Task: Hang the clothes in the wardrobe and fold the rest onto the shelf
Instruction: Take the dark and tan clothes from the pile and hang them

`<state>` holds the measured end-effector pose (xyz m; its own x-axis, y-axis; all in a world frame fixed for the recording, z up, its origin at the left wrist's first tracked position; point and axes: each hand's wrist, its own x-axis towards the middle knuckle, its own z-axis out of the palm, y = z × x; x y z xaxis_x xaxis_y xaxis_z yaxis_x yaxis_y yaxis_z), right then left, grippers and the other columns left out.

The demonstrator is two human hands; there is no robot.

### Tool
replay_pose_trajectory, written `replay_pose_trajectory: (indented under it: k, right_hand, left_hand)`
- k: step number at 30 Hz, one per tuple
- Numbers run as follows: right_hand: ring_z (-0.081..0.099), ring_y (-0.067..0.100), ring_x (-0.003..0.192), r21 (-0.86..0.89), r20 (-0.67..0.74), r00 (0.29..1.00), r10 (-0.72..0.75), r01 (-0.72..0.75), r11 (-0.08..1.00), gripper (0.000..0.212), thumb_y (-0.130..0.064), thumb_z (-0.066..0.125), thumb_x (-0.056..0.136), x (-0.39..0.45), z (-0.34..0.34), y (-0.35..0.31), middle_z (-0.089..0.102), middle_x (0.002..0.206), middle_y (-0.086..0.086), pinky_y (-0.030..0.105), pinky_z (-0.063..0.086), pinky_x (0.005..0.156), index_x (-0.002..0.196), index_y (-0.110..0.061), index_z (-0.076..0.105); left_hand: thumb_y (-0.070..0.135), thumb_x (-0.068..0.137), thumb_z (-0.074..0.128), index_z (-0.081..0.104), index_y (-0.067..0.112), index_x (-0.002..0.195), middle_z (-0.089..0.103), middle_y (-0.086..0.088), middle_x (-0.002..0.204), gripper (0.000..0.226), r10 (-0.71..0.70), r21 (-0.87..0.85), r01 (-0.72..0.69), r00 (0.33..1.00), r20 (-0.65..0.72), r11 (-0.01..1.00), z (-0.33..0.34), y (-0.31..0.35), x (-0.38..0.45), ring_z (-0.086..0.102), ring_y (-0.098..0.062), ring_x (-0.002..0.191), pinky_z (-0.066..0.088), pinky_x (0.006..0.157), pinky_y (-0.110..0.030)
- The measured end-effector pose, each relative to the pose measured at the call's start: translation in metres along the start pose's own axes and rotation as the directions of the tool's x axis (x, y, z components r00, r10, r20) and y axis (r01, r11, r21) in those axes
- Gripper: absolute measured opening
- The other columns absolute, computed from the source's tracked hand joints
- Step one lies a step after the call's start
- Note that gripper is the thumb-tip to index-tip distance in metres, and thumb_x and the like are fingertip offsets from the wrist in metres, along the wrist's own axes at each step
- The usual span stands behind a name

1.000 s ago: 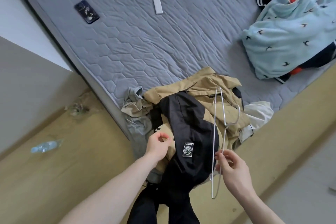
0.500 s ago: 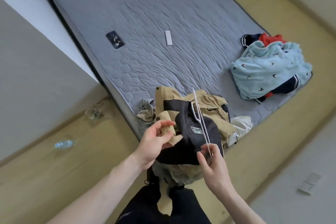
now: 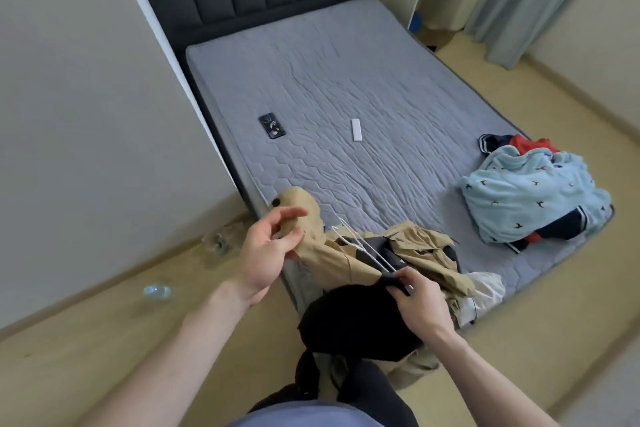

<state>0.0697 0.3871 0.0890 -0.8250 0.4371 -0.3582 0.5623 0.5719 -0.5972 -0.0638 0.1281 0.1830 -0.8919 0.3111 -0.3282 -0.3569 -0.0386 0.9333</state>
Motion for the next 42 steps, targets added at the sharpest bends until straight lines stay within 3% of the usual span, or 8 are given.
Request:
replay_pose_trajectory:
  k: [8, 17, 22, 25, 28, 31, 38, 42]
  right_hand:
    - [0.064, 0.031, 0.104, 0.205, -0.396, 0.867, 0.303, -0.239, 0.949, 0.026, -0.01, 0.06, 0.094, 0.009, -0.066, 0.049, 0.072, 0.116, 0.009, 0.04, 0.05, 0.086, 0.114, -0.024, 0.068]
    - [0.065, 0.003, 0.088, 0.27, -0.166, 0.971, 0.174, -0.125, 0.955, 0.034, -0.013, 0.079, 0.078, -0.035, -0.026, -0.007, 0.068, 0.091, -0.014, 0.017, 0.05, 0.075, 0.105, -0.028, 0.067]
    - [0.04, 0.012, 0.05, 0.668, 0.203, 0.909, 0.363, -0.4, 0.628, 0.022, -0.034, 0.072, 0.087, -0.021, -0.011, -0.049, 0.065, 0.058, -0.009, 0.024, 0.029, 0.044, 0.085, -0.013, 0.068]
    - [0.055, 0.029, 0.071, 0.676, 0.553, 0.819, 0.155, -0.549, 0.491, 0.058, -0.07, 0.055, 0.089, -0.005, -0.043, -0.056, 0.067, 0.082, 0.013, 0.036, 0.042, 0.062, 0.098, -0.013, 0.067]
    - [0.075, 0.024, 0.083, 0.452, 0.658, 0.729, 0.19, -0.584, 0.674, 0.071, -0.085, 0.059, 0.077, -0.004, -0.058, -0.059, 0.078, 0.094, 0.007, 0.037, 0.061, 0.074, 0.104, -0.023, 0.08]
    - [0.061, 0.008, 0.053, -0.006, 0.507, 0.786, 0.354, -0.408, 0.913, 0.034, -0.044, 0.083, 0.078, -0.008, -0.043, -0.072, 0.063, 0.068, -0.004, 0.023, 0.058, 0.058, 0.088, -0.015, 0.067]
    - [0.069, 0.008, 0.079, -0.062, 0.27, 0.956, 0.114, -0.101, 0.993, 0.039, -0.008, 0.054, 0.077, -0.014, -0.033, -0.069, 0.076, 0.086, -0.009, 0.027, 0.059, 0.066, 0.094, -0.035, 0.076]
    - [0.066, 0.008, 0.083, -0.114, 0.173, 0.984, 0.035, -0.015, 0.993, 0.046, -0.008, 0.046, 0.071, -0.021, -0.039, -0.063, 0.074, 0.085, -0.014, 0.033, 0.06, 0.076, 0.089, -0.039, 0.075]
  left_hand:
    - [-0.001, 0.099, 0.056, 0.074, 0.028, 0.095, 0.061, -0.003, 0.097, 0.035, 0.092, 0.179, -0.025, 0.922, -0.375, 0.983, -0.093, 0.005, 0.022, 0.045, -0.01, 0.064, 0.04, 0.054, -0.02]
    - [0.006, 0.1, 0.06, 0.077, 0.032, 0.104, 0.06, 0.013, 0.072, 0.031, 0.176, 0.189, -0.2, 0.975, 0.136, 0.962, -0.006, 0.048, -0.014, 0.046, -0.009, 0.06, 0.041, 0.051, -0.016]
    - [0.011, 0.099, 0.063, 0.076, 0.031, 0.106, 0.067, 0.015, 0.101, 0.025, 0.115, 0.366, -0.388, 0.802, 0.586, 0.846, 0.057, 0.04, -0.049, 0.066, -0.009, 0.088, 0.052, 0.077, -0.024]
    - [0.009, 0.097, 0.064, 0.077, 0.024, 0.103, 0.06, 0.015, 0.094, 0.021, 0.034, 0.382, -0.418, 0.709, 0.704, 0.824, 0.066, 0.023, -0.065, 0.063, -0.008, 0.082, 0.047, 0.078, -0.019]
    - [0.008, 0.096, 0.066, 0.078, 0.02, 0.097, 0.063, 0.008, 0.095, 0.018, -0.005, 0.396, -0.442, 0.663, 0.749, 0.805, 0.066, 0.004, -0.074, 0.062, -0.01, 0.085, 0.048, 0.08, -0.02]
    - [0.007, 0.092, 0.065, 0.078, 0.021, 0.093, 0.066, 0.01, 0.098, 0.02, -0.035, 0.396, -0.422, 0.646, 0.762, 0.816, 0.067, -0.014, -0.084, 0.06, -0.004, 0.084, 0.041, 0.077, -0.011]
    - [0.025, 0.083, 0.065, 0.075, 0.033, 0.097, 0.075, 0.005, 0.09, 0.018, -0.433, 0.693, -0.229, 0.636, 0.638, 0.684, 0.024, -0.076, -0.077, 0.066, -0.005, 0.076, 0.057, 0.068, -0.028]
    - [0.018, 0.083, 0.059, 0.075, 0.033, 0.092, 0.072, 0.014, 0.09, 0.024, -0.399, 0.854, -0.132, 0.841, 0.365, 0.503, -0.017, -0.104, -0.043, 0.067, -0.007, 0.086, 0.05, 0.075, -0.017]
